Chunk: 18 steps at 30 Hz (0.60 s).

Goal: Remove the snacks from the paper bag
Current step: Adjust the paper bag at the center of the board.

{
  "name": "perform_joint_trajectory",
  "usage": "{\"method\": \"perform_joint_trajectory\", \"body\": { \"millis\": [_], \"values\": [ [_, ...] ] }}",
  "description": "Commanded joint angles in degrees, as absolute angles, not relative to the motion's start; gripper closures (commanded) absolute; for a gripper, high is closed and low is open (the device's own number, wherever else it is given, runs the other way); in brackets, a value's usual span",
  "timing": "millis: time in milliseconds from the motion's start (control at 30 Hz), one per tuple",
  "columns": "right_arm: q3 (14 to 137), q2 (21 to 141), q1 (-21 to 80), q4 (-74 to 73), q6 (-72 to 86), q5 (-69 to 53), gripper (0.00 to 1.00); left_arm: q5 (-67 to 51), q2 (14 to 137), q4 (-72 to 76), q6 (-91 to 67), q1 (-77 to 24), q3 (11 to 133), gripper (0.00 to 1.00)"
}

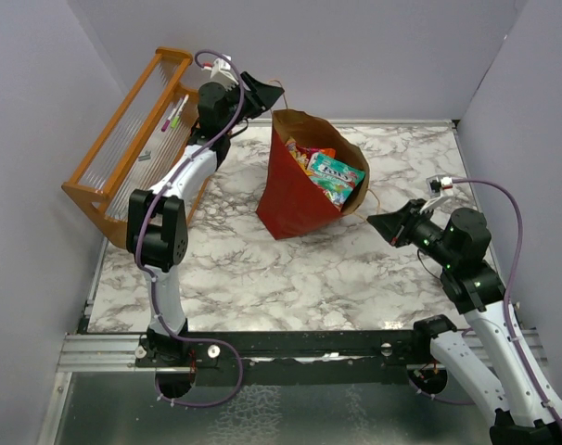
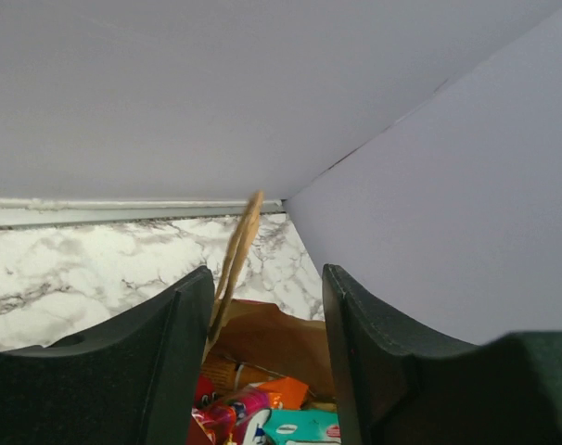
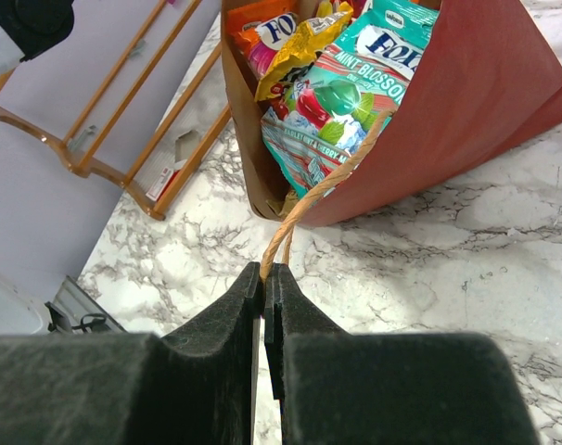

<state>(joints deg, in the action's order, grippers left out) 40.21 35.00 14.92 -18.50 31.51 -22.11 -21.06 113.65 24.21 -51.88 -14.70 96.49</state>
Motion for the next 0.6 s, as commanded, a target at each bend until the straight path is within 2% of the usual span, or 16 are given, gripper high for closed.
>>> {"method": "perform_joint_trajectory", "body": {
  "millis": [0,133,200,400,567],
  "values": [
    [41.2,34.1,15.0,-19.8,32.1,-22.2,0.92,-22.4,115.5,24.6,-52.9,-14.8,100.7,0.60],
    [41.5,34.6,15.0,-19.1,28.8,-23.2,0.91,-22.0,115.1,21.5,-51.1,-14.2,101.5,0.90],
    [42.7,35.5,15.0,-19.7,25.0,-24.0,0.90,-22.5,114.7,19.6,-50.9,-13.4,102.4,0.99],
    [45.1,39.6,15.0,-18.5,17.1,-33.7,0.90,-25.0,109.5,17.2,-50.2,-9.1,101.5,1.00],
    [43.1,45.3,15.1,-5.2,22.0,-47.8,0.89,-27.5,102.4,17.2,-49.2,-5.8,97.2,1.00]
  ]
}}
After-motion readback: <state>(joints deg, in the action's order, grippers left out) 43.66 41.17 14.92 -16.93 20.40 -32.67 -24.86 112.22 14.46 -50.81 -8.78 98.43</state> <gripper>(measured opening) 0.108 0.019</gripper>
